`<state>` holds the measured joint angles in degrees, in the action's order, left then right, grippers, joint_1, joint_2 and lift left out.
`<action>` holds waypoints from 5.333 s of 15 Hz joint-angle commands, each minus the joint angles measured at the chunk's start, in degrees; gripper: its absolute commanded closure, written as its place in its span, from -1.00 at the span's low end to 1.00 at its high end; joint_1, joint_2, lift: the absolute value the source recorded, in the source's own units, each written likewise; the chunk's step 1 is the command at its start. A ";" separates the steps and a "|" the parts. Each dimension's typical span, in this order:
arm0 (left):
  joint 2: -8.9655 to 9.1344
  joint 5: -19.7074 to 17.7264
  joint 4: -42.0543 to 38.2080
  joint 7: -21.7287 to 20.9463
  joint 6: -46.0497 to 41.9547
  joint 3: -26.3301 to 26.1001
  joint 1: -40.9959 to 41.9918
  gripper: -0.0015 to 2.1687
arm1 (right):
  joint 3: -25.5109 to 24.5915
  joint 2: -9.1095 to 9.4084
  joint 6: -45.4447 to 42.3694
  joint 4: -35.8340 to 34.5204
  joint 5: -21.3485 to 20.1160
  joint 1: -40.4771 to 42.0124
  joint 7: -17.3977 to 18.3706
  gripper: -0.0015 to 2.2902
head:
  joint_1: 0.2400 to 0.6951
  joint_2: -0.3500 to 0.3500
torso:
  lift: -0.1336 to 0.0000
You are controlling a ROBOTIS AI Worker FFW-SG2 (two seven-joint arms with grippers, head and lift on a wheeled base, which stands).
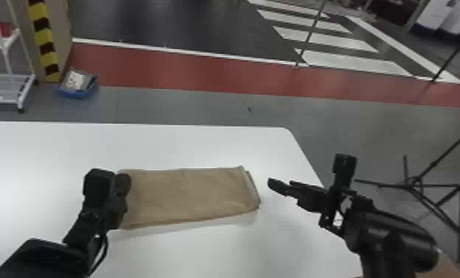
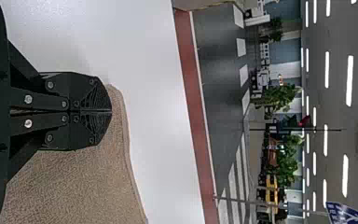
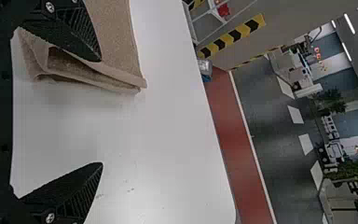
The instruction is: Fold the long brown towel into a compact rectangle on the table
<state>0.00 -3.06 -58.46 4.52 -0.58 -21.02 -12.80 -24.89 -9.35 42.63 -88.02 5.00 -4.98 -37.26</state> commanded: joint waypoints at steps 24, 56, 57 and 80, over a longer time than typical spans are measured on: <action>0.15 3.24 -7.90 -4.78 3.18 0.63 6.03 0.53 | 12.49 1.00 -10.33 23.07 -10.80 -12.77 3.16 -0.70 | 1.00 -0.73 | 0.15; 0.15 2.62 -26.00 -10.23 16.02 8.19 14.73 0.53 | 23.48 6.53 30.98 -4.18 -4.03 -16.29 0.43 0.29 | 1.00 -0.23 | 0.15; 0.15 2.62 -28.20 -10.94 17.60 9.77 15.88 0.53 | 23.48 6.53 31.16 -4.09 -4.12 -16.64 0.78 0.29 | 1.00 -0.21 | 0.15; -0.26 5.26 -21.17 -11.64 16.02 7.84 14.91 0.53 | 32.62 9.40 26.59 2.59 -4.47 -17.61 8.87 0.29 | 1.00 0.04 | 0.15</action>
<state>-0.34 2.09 -80.00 -7.16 15.42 -12.71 2.31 7.72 0.00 69.85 -85.48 0.09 -22.83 -29.01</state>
